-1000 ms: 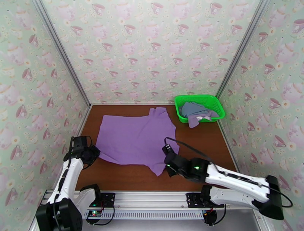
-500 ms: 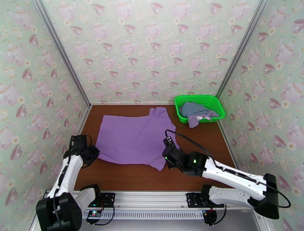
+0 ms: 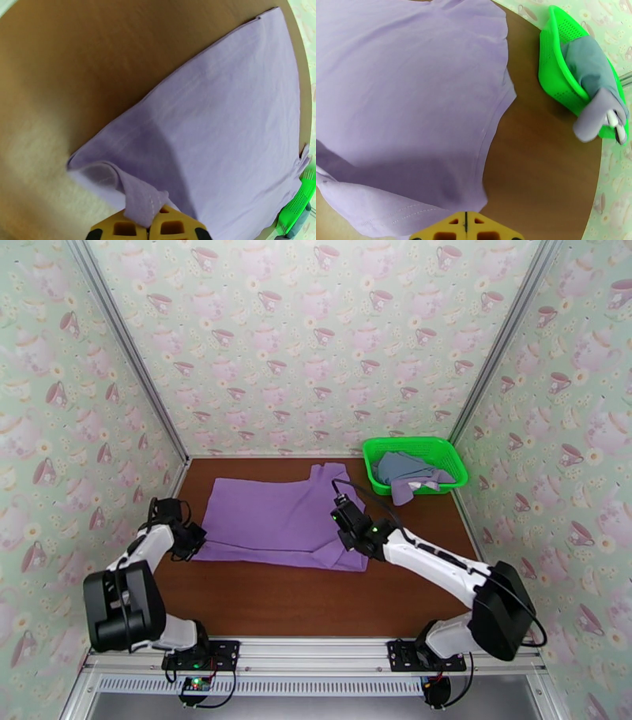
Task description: Fold and stack the mixed laundry pile
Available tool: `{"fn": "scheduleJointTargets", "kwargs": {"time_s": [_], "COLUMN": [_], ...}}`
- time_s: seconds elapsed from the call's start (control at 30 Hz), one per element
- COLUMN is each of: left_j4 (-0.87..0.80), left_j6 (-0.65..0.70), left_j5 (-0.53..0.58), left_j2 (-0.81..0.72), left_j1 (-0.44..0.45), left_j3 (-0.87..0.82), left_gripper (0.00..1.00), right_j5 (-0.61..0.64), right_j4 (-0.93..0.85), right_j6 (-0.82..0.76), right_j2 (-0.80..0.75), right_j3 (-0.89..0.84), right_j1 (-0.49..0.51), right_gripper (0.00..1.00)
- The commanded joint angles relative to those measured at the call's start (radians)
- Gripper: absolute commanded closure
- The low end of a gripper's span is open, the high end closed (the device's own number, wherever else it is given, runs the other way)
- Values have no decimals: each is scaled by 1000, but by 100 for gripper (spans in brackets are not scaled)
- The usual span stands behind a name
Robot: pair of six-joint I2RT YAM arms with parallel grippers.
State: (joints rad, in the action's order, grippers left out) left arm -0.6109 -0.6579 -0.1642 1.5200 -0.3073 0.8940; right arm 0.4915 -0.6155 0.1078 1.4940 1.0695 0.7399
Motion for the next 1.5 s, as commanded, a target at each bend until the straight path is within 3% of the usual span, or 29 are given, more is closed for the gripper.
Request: {"fn": "scheduleJointTargets", "kwargs": {"time_s": [0.0,0.3,0.47,0.5,0.6,0.8,0.83,0.93,0.97,1.07,1.17,1.23,1.37,1.47], "left_j4": [44,75,92,95,93,67,65,55,52,42,24,4,-20,-26], "left_j6": [14,23,29,30,35,51,53,59,60,66,80,94,109,107], "left_j5": [-36,-65,-86,-86,-115,-117,-116,-112,-108,-95,-94,-95,-61,-60], "left_j2": [79,192,199,194,170,128,119,93,83,50,25,18,-8,-27], "left_j1": [-7,-3,-1,-1,0,0,0,2,2,6,18,27,42,46], "left_j3": [62,149,157,158,165,181,178,163,156,134,125,130,127,123], "left_gripper": [100,99,42,35,25,23,23,23,23,24,29,38,56,60], "right_j5": [-16,3,34,41,49,17,15,-10,-22,-52,-109,-174,-405,-543], "right_j4": [59,125,131,131,136,112,99,67,58,48,40,27,17,27], "right_j6": [-52,-38,-14,-8,23,115,132,176,186,198,207,214,241,279], "right_j2": [64,172,227,235,260,325,340,385,395,387,339,294,227,235], "right_j3": [33,57,84,91,118,201,216,259,270,276,254,225,152,116], "right_j1": [-21,-47,-51,-52,-69,-131,-141,-171,-179,-183,-183,-181,-151,-115], "right_gripper": [100,100,100,100,100,98,92,49,39,25,25,30,39,46]}}
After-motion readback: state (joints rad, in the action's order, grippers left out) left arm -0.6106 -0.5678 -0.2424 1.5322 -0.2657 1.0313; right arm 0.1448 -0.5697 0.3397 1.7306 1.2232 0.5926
